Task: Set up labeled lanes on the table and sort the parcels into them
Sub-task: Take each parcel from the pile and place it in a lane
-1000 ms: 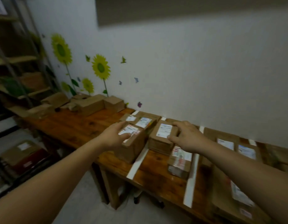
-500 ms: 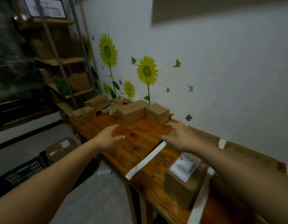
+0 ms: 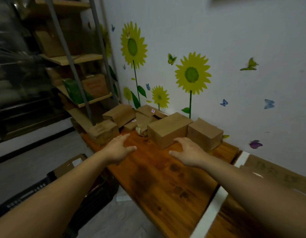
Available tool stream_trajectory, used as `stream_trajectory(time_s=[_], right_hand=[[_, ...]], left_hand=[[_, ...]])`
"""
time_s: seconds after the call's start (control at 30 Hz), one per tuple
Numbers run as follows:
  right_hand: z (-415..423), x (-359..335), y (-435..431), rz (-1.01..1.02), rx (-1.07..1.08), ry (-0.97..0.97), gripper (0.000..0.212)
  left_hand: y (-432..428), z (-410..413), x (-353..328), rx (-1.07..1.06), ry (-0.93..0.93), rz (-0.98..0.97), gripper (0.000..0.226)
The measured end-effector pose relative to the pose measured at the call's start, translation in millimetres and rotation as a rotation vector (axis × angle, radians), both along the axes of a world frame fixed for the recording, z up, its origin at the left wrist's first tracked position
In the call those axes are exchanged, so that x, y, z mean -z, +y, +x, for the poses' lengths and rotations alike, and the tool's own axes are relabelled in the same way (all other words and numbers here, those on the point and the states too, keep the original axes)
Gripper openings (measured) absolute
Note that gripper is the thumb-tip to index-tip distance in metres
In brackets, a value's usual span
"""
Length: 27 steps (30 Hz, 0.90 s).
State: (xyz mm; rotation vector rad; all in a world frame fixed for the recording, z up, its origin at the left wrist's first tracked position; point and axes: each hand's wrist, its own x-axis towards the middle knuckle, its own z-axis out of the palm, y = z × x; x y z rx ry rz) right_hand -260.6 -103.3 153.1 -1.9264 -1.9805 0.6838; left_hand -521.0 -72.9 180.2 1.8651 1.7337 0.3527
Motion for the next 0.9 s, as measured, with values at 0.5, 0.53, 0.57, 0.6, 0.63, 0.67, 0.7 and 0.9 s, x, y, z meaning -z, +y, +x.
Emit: stream_trajectory(time_s=[0.5,0.53,0.57,0.6,0.63,0.67,0.7,0.9], right_hand=[[-50,69,188,-0.229,0.375,0.030,0.074],[-47,74,200,-0.240,0.408,0.055,0.076],[-45,81,211,-0.252,0.440,0.091,0.078],[-42,88,221,-0.264,0.468,0.134,0.081],[-40,95,230,-0.276,0.485,0.165,0.083],[-39,103,236,-0.287,0.486,0.172,0.082],[-38,112,241,-0.297,0.484,0.163,0.080],[-27,150,239,-0.292,0.527,0.120,0.063]], left_hand=[[247,-19,49,0.379,0.130,-0.081,0.074],[261,-9,55,0.399,0.118,-0.101,0.075],[274,1,61,0.416,0.104,-0.117,0.075],[289,13,68,0.431,0.091,-0.129,0.074],[303,25,74,0.443,0.086,-0.142,0.072],[315,37,80,0.455,0.092,-0.162,0.071],[327,48,86,0.469,0.095,-0.187,0.072],[362,94,123,0.569,0.086,-0.316,0.077]])
